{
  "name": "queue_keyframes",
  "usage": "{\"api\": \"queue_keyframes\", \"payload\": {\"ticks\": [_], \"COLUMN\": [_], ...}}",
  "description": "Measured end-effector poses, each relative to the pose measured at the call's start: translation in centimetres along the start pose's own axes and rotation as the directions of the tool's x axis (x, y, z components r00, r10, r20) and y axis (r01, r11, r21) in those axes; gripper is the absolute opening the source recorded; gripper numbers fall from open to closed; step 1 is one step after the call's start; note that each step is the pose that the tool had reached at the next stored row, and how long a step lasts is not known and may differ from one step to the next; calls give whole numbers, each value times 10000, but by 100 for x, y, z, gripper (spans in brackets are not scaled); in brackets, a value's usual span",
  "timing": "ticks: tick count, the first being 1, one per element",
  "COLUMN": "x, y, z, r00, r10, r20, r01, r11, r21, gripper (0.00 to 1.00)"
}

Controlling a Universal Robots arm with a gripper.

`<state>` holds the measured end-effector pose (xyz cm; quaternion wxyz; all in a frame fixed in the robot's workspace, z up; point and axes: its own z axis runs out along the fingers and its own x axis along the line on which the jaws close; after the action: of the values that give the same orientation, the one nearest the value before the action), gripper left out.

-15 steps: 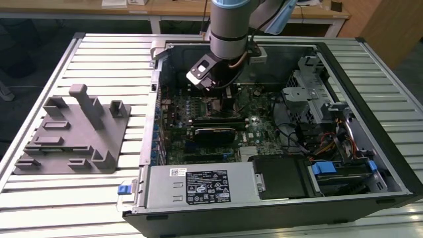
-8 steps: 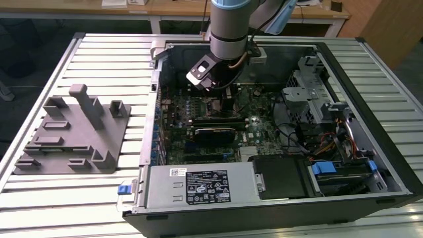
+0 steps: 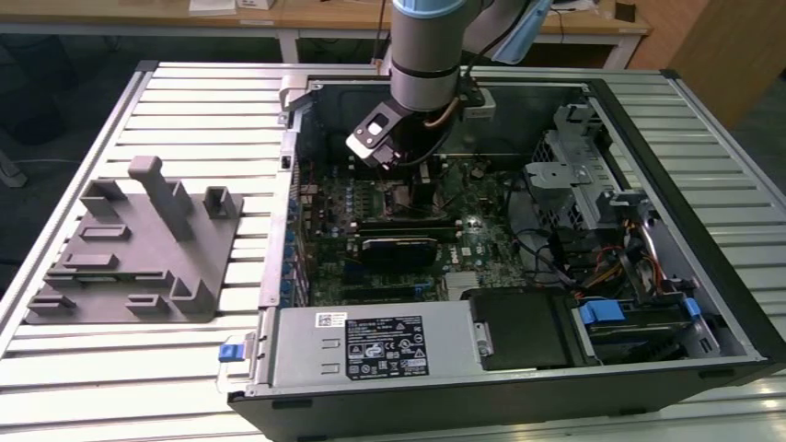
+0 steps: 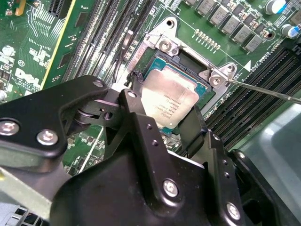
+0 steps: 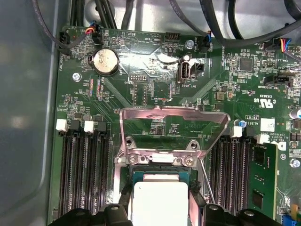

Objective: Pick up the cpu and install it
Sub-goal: 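Place the cpu into insertion slot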

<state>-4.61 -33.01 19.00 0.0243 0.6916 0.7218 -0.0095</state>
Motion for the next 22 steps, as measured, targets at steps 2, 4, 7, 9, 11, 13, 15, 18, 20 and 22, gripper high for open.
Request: {"api": "queue_keyframes", "payload": {"ticks": [2, 4, 7, 9, 11, 13, 15, 18, 20, 22], "x": [1, 1, 2, 3, 1, 1, 2, -1, 0, -1], "y": [0, 0, 1, 2, 1, 1, 1, 2, 2, 2], "z": [2, 2, 5, 7, 4, 4, -9, -49, -48, -49], "r00": [10000, 10000, 10000, 10000, 10000, 10000, 10000, 10000, 10000, 10000], "r10": [0, 0, 1, 0, 0, 0, 0, 0, 0, 0], "r20": [-4, -4, -13, -16, -7, -7, -10, -7, -9, -9], "r01": [0, 0, -1, 0, 0, 0, 0, 0, 0, 0], "r11": [10000, 10000, 10000, 10000, 10000, 10000, 10000, 10000, 10000, 10000], "r21": [-3, -3, -10, -11, -5, -4, -6, -4, -5, -4], "gripper": [55, 55, 62, 62, 62, 62, 62, 62, 62, 62]}}
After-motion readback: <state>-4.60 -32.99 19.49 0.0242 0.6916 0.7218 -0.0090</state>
